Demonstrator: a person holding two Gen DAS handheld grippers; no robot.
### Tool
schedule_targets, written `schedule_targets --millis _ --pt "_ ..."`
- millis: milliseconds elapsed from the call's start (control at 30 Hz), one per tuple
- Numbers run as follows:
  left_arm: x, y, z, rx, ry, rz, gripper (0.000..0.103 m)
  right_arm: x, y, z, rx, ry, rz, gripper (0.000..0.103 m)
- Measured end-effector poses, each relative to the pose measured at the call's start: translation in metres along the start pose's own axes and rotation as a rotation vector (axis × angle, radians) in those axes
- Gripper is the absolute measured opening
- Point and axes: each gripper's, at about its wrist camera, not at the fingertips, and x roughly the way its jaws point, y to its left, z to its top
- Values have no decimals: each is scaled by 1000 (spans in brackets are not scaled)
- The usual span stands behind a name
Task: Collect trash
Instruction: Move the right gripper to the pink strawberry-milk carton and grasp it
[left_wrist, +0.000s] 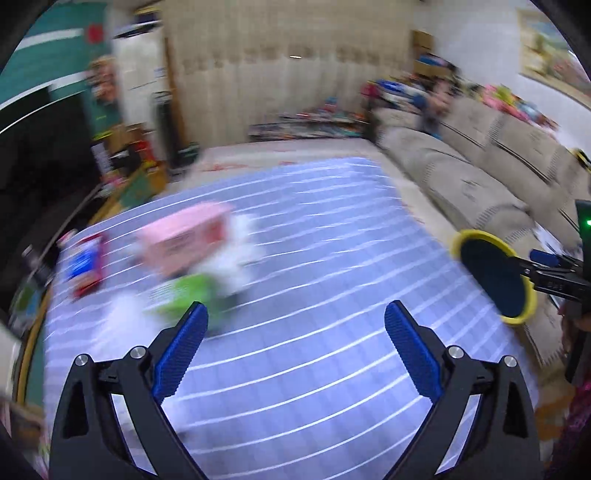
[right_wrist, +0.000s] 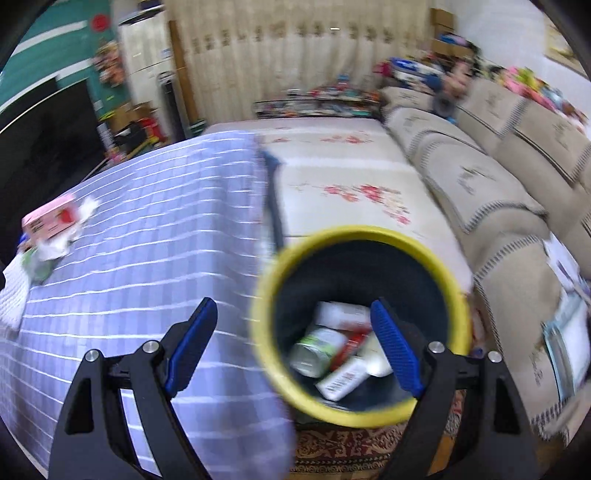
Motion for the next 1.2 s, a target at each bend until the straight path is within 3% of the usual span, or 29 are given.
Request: schedule_targets --millis 167,300,467,667,733,833,967,1200 --pt "-33 94 -33 -144 -12 136 96 16 86 17 -135 15 117 81" --pt "-48 135 -54 -214 -12 190 96 27 158 25 -232 30 216 81" --pt "-54 157 -67 -246 -9 203 96 27 237 29 -346 30 358 81" --pt "-52 155 -72 -252 -4 187 96 29 297 55 -353 4 429 81" --pt "-53 148 -72 -252 -4 181 96 29 317 61 -376 -13 454 85" --pt "-56 148 -72 -251 -11 175 96 36 348 67 -379 -18 414 85" --pt "-56 151 -74 -247 -4 172 96 55 377 82 -289 -38 316 85" --pt "-63 156 -78 -239 -6 166 96 89 392 82 -241 -7 209 85"
